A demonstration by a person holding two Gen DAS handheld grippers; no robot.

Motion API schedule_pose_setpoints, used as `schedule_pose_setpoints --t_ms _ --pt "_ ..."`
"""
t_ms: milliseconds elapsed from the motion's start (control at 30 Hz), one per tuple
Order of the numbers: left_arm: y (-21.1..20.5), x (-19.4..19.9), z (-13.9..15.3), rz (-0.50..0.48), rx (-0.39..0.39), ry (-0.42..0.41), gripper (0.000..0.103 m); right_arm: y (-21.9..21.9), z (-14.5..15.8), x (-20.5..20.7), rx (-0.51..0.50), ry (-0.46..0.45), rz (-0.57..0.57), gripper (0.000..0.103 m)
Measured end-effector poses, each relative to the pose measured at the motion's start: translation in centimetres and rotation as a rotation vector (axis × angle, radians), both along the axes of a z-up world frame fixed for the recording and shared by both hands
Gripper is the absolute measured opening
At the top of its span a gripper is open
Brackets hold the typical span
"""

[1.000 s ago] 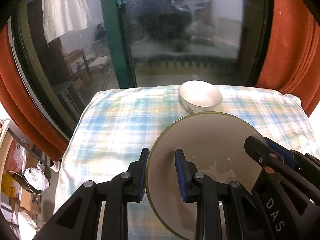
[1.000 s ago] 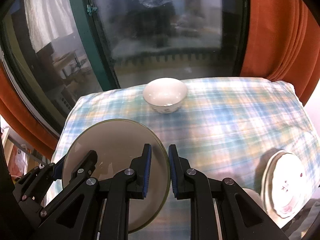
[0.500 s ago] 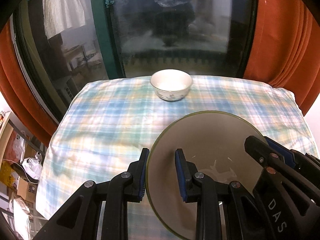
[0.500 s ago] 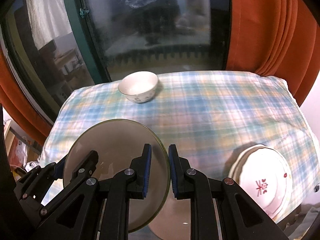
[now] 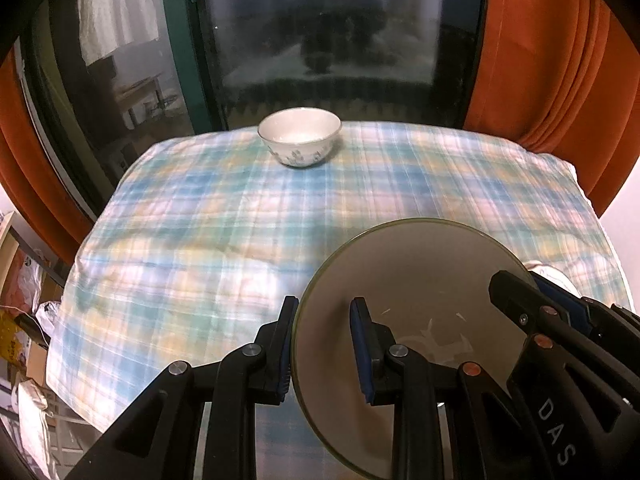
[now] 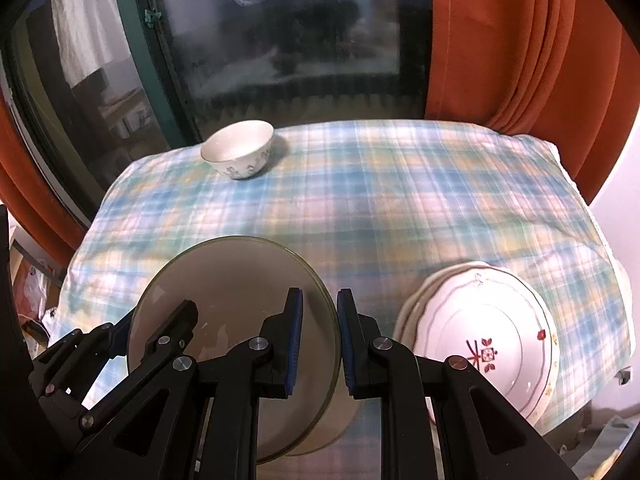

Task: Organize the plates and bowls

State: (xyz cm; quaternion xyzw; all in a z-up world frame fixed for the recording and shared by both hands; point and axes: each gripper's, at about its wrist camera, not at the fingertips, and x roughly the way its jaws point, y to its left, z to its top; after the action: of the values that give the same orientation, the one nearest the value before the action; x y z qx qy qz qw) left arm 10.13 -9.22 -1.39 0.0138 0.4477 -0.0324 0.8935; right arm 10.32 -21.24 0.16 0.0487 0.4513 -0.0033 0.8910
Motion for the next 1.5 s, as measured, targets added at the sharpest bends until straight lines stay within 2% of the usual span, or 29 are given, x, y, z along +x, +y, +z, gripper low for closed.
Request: schedule_pose_setpoints --t_ms 233,767,1000,1200,1267,1333,1500 --pt "-1.0 -0.3 -1.4 -0.001 -0.003 0.045 0.024 -1.2 -1.5 -0.4 0.003 0.043 -0.001 0.021" --pt "-0.7 0.2 -4.8 0.047 0.002 0.155 0.024 -1.1 -5.0 0.5 0.011 0.142 0.050 0.021" --pt "-1.1 0.4 -5.8 0.037 0.001 0.179 0.024 -1.1 -5.8 0.7 -0.007 0.157 0.053 0.021" --pt "-1.4 0.5 -5.9 0.032 0.007 0.165 0.024 -1.4 -6.2 0.8 -0.015 0.161 0.047 0.021" --pt "-1.4 0.5 -5.9 0.027 0.000 0.168 0.026 -1.4 -6.3 0.8 -0.008 0.159 0.052 0.024" --pt "-1.4 0.6 -5.9 0.012 -0.009 0.173 0.033 -1.5 -6.2 0.8 -0.005 0.157 0.053 0.026" --pt "-1.4 0.4 -4.8 -0.015 -0.008 0.141 0.039 -1.3 -5.9 0.8 0.037 0.158 0.071 0.044"
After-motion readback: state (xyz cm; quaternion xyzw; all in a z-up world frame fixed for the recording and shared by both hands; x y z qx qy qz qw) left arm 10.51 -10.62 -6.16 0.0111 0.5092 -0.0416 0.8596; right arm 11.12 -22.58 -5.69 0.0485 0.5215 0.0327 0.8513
